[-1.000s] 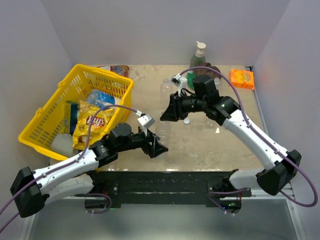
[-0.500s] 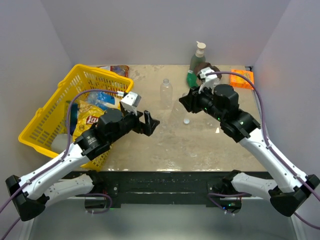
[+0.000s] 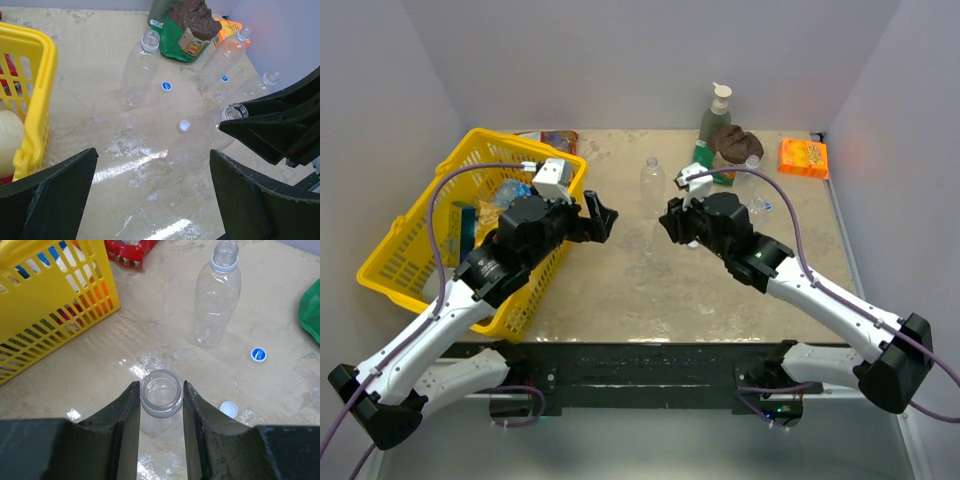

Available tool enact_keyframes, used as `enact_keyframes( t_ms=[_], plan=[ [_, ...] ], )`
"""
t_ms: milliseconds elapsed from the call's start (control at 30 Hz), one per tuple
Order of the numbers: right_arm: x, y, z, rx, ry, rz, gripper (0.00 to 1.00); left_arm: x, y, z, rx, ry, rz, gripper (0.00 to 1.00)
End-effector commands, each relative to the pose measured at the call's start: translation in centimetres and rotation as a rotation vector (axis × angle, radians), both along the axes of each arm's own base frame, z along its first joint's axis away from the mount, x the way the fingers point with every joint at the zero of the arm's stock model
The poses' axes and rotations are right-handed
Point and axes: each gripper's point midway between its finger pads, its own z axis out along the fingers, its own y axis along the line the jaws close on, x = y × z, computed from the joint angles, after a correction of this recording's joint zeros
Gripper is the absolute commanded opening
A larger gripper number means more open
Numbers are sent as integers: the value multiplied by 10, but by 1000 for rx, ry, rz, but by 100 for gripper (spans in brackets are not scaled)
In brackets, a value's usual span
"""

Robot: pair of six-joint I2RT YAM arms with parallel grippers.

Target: Unscrew the bottle caps

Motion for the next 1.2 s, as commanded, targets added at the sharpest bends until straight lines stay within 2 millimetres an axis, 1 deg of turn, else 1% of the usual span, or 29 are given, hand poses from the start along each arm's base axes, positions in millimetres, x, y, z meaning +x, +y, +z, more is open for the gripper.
enact_keyframes(
  t_ms=[0,167,467,533,567,767,900,933,1000,1033,1133,1167],
  plan=[
    [11,8,13,15,-113,-33,0,-1,1,8,-35,5,10,100],
    [16,19,6,19,-130,-12,0,-6,5,1,-53,23,19,100],
    [28,31,-14,-8,-118,-13,0,-12,11,0,-72,24,34,100],
    [30,33,-16,-11,-120,-8,0,-12,12,0,-71,23,37,100],
    [31,35,-21,-15,-113,-6,0,-12,12,1,-73,20,38,100],
    [34,37,-41,-45,-87,-6,0,-11,11,0,-70,20,36,100],
    [34,34,-50,-62,-66,-22,1,-11,11,0,-66,20,36,100],
    [34,33,-50,-64,-64,-27,10,-11,11,0,-66,20,37,100],
    [34,31,-50,-62,-61,-36,24,-11,11,0,-67,21,37,100],
    [34,29,-49,-62,-60,-43,38,-11,11,-1,-64,23,36,100],
    [35,30,-44,-54,-62,-51,56,-11,10,-1,-65,22,34,100],
    [35,29,-43,-54,-64,-59,58,-10,10,-2,-63,24,34,100]
  ],
)
